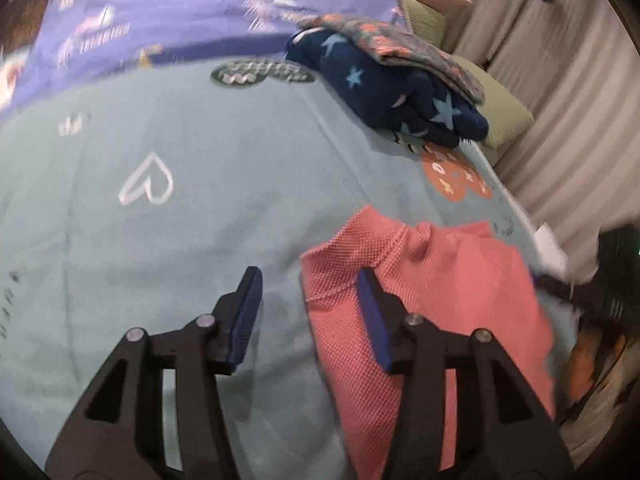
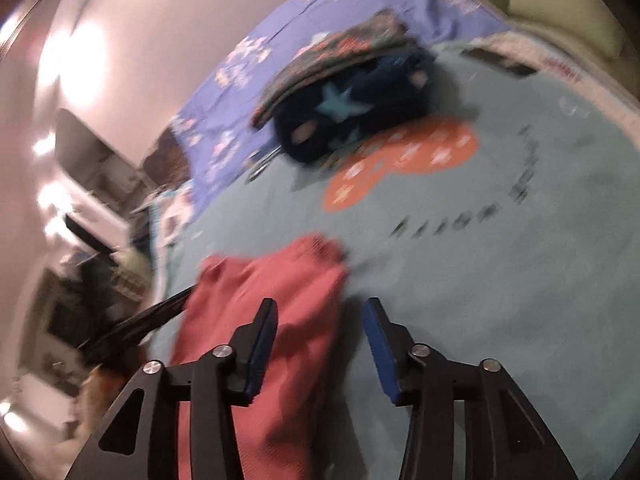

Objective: Fold small clothes

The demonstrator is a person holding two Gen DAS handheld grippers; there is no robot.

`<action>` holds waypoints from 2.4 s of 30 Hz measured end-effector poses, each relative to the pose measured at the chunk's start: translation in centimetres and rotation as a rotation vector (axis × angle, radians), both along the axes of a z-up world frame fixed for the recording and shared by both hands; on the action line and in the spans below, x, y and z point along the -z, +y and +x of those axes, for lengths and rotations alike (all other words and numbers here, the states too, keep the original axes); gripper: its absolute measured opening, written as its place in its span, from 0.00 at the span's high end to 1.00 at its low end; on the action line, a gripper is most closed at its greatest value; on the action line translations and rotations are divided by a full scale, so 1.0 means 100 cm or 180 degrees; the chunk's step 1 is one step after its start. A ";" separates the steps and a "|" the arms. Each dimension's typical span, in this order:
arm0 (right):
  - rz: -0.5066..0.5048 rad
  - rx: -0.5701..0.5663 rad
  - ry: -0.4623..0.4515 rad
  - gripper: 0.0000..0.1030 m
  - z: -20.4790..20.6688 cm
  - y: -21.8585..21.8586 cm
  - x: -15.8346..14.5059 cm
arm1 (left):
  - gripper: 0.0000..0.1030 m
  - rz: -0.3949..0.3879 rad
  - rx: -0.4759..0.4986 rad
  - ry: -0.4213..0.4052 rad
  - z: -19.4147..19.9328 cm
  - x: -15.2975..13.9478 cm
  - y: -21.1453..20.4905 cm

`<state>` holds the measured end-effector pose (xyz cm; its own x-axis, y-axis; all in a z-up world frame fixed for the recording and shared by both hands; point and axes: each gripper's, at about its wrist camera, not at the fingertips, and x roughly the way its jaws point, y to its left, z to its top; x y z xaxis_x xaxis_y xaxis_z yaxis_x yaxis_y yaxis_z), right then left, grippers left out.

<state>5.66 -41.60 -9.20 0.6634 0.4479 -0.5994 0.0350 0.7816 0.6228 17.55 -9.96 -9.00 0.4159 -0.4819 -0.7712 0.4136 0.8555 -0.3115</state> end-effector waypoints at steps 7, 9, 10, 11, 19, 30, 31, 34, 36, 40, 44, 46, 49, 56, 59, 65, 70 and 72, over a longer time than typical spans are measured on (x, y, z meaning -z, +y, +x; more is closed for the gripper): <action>-0.0160 -0.0177 0.0107 0.49 -0.005 0.027 0.016 | 0.44 -0.0340 0.0217 0.0071 -0.006 -0.011 -0.001; -0.0170 -0.0183 0.0082 0.48 -0.004 0.027 0.016 | 0.36 -0.0450 0.0442 0.0195 -0.008 -0.006 -0.012; -0.0186 -0.0185 0.0072 0.48 -0.004 0.028 0.017 | 0.36 -0.0393 0.0465 0.0174 -0.008 -0.004 -0.017; -0.0197 -0.0185 0.0063 0.48 -0.003 0.029 0.018 | 0.36 -0.0301 0.0446 0.0123 -0.008 -0.002 -0.021; -0.0310 -0.0180 -0.0004 0.48 -0.003 0.032 0.019 | 0.86 -0.0112 0.0297 -0.0140 0.004 0.001 -0.019; -0.0667 0.0023 0.0051 0.45 -0.023 0.044 0.003 | 0.47 -0.0140 0.0250 -0.0343 -0.048 -0.030 0.004; -0.0728 0.0026 0.0063 0.45 -0.028 0.048 0.000 | 0.46 -0.0132 0.0286 -0.0350 -0.056 -0.032 0.005; -0.0872 0.0012 0.0056 0.45 -0.044 0.059 -0.008 | 0.43 -0.0083 0.0413 -0.0265 -0.089 -0.031 0.010; -0.0912 -0.0025 0.0085 0.45 -0.058 0.067 -0.011 | 0.43 -0.0043 0.0416 -0.0189 -0.107 -0.028 0.014; -0.0873 -0.0073 0.0139 0.45 -0.093 0.078 -0.010 | 0.43 -0.0037 0.0444 -0.0124 -0.147 -0.023 0.026; -0.0627 -0.0214 0.0261 0.45 -0.121 0.082 0.002 | 0.40 0.0091 0.0457 -0.0015 -0.168 -0.011 0.033; -0.0588 -0.0212 0.0360 0.85 -0.125 0.083 0.011 | 0.60 0.0236 0.0486 0.0060 -0.173 0.002 0.029; -0.0489 -0.0123 0.0420 0.90 -0.136 0.078 0.014 | 0.89 0.0281 0.0588 0.0093 -0.189 0.001 0.027; -0.0586 -0.0216 0.0453 0.83 -0.148 0.076 0.003 | 0.91 0.0292 0.0576 0.0042 -0.197 -0.011 0.040; -0.0573 -0.0125 0.0368 0.47 -0.150 0.066 -0.004 | 0.68 0.0189 0.0501 0.0023 -0.194 -0.019 0.046; -0.0394 -0.0051 0.0214 0.35 -0.130 0.053 -0.014 | 0.38 0.0057 0.0471 -0.0130 -0.170 -0.029 0.037; -0.0255 -0.0088 0.0300 0.35 -0.097 0.049 0.000 | 0.38 -0.0099 0.0541 0.0215 -0.143 -0.003 0.021; -0.0204 -0.0124 0.0331 0.35 -0.085 0.050 0.004 | 0.38 -0.0105 0.0553 0.0296 -0.139 0.007 0.017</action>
<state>-2.88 -36.64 -9.63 0.5790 0.4306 -0.6923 0.0658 0.8217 0.5661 3.69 -8.28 -9.70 0.2520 -0.5660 -0.7850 0.5224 0.7624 -0.3820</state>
